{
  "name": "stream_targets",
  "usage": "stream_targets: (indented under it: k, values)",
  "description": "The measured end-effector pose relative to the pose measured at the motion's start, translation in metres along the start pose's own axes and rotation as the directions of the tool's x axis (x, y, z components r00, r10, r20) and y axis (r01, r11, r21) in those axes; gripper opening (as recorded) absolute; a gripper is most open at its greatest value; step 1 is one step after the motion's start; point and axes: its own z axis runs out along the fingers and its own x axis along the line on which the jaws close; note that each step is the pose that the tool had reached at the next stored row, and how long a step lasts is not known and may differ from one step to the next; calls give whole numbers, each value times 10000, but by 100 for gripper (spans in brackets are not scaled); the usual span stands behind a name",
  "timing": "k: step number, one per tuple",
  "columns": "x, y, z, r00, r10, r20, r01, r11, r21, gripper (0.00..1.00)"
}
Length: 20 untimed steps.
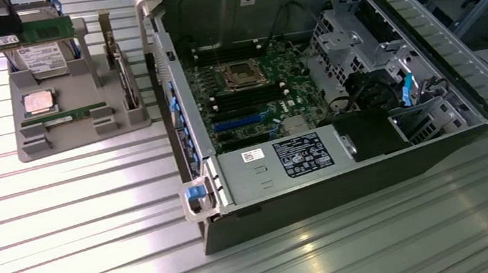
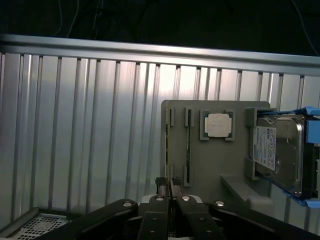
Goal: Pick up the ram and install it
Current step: 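Pick up the ram and move it above insertion slot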
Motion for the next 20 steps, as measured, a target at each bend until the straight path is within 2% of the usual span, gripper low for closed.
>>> stream_targets:
  k: [8, 12, 16, 18, 20]
  values:
    - [4, 4, -87, 10000, 0, 0, 0, 10000, 0, 12]
    - [8, 8, -174, 10000, 0, 0, 0, 10000, 0, 12]
    - [8, 7, -178, 10000, 0, 0, 0, 10000, -1, 12]
    - [11, -14, -178, 10000, -2, -1, 2, 10000, -1, 12]
    - [16, -81, -178, 10000, -1, 0, 1, 10000, 0, 12]
